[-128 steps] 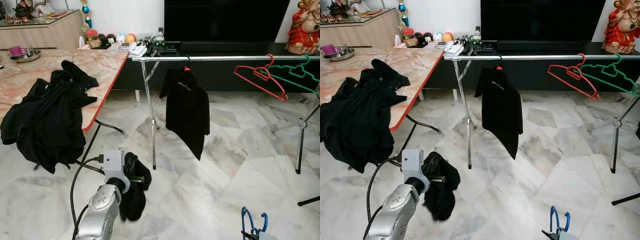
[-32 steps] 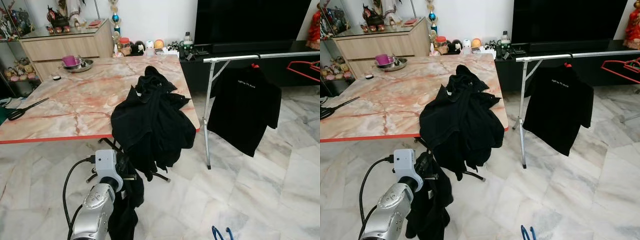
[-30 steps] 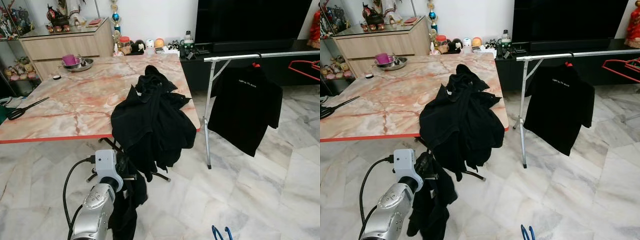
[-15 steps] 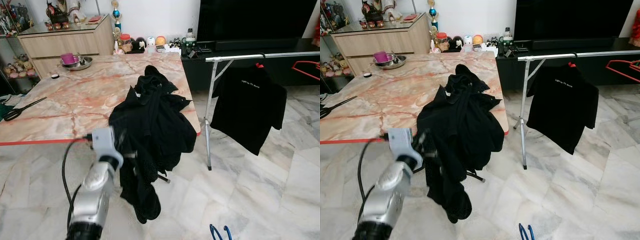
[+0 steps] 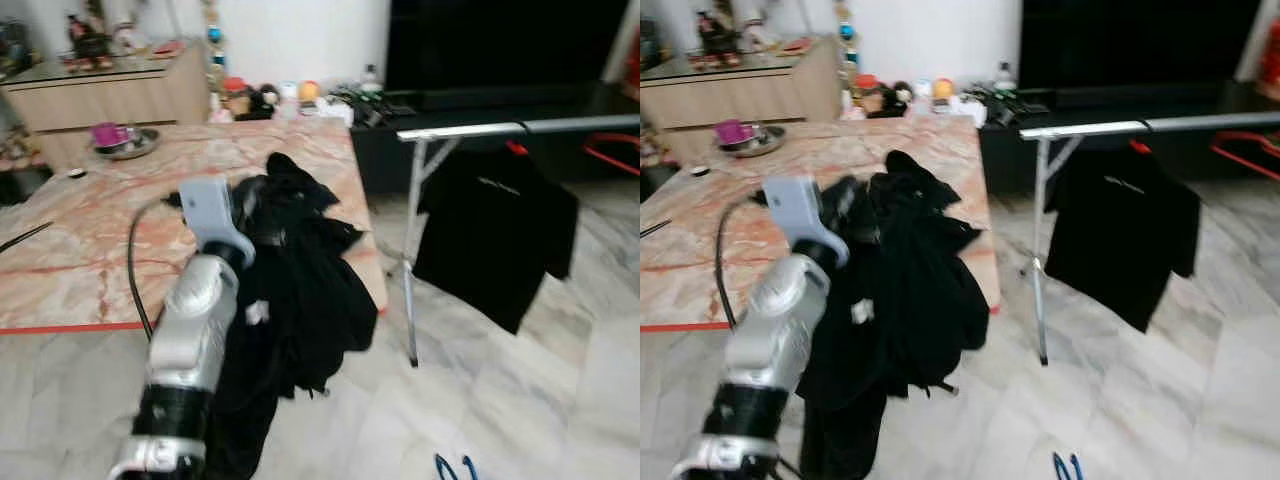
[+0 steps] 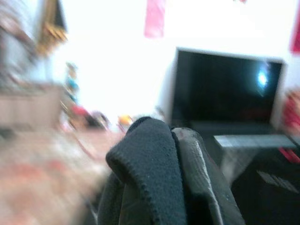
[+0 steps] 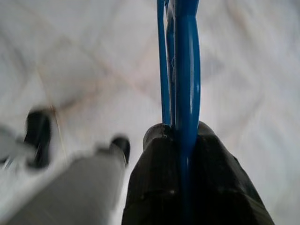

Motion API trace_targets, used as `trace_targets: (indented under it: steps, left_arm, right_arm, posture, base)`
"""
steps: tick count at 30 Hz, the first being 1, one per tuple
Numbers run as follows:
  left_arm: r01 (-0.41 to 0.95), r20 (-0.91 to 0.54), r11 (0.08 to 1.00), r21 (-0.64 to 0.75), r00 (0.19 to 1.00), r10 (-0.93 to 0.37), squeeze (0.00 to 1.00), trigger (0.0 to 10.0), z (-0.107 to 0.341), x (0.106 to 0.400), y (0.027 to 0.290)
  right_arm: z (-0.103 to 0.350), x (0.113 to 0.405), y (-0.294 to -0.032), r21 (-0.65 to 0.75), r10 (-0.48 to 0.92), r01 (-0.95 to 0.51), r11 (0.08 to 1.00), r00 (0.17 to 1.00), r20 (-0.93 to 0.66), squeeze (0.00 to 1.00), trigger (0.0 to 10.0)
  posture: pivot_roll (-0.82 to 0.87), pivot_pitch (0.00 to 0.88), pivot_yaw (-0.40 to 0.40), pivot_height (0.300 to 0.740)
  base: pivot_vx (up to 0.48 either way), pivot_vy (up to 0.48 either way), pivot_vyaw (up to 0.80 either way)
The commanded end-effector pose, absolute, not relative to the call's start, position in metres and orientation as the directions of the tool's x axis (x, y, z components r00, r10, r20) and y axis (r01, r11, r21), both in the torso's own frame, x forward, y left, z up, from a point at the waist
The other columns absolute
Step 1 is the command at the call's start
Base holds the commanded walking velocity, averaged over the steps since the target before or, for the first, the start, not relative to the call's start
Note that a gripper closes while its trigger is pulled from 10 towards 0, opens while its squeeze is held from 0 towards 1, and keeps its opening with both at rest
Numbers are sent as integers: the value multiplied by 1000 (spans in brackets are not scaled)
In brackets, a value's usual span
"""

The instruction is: Hang hanger

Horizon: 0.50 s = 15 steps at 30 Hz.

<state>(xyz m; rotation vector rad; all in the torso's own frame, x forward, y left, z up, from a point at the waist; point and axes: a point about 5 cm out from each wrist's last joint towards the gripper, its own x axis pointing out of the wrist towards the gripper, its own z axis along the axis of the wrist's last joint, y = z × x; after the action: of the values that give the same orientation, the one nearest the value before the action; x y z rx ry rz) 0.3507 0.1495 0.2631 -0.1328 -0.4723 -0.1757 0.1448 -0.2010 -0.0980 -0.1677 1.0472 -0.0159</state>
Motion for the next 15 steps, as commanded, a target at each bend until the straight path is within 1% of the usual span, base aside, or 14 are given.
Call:
trace_targets:
  steps: [1, 9, 11, 12, 15]
  left_arm:
    - [193, 532, 979, -68, 837, -128, 0, 10000, 284, 348, 156]
    - [235, 607, 972, -27, 776, -171, 0, 10000, 319, 354, 144]
    - [251, 617, 968, -27, 766, -181, 0, 10000, 324, 354, 141]
    - [279, 621, 960, -22, 756, -206, 0, 10000, 327, 354, 135]
    - [287, 617, 958, -18, 757, -215, 0, 10000, 325, 355, 132]
  right_arm:
    - [-99, 145, -192, -124, -64, -87, 988, 504, -861, 0, 10000]
    - [-99, 146, -193, -128, -66, -88, 988, 504, -861, 0, 10000]
    - [-99, 146, -192, -128, -65, -91, 988, 504, -861, 0, 10000]
    - [-99, 146, -193, -129, -64, -95, 987, 504, -861, 0, 10000]
    - [-99, 146, -193, -130, -64, -98, 987, 504, -861, 0, 10000]
  posture:
    - [75, 3, 30, 740]
    - [78, 0, 32, 740]
    - [76, 0, 33, 740]
    - [76, 0, 33, 740]
    - [69, 0, 37, 740]
  base:
    - [480, 0, 0]
    - [480, 0, 0]
    - [480, 0, 0]
    - [480, 0, 0]
    - [480, 0, 0]
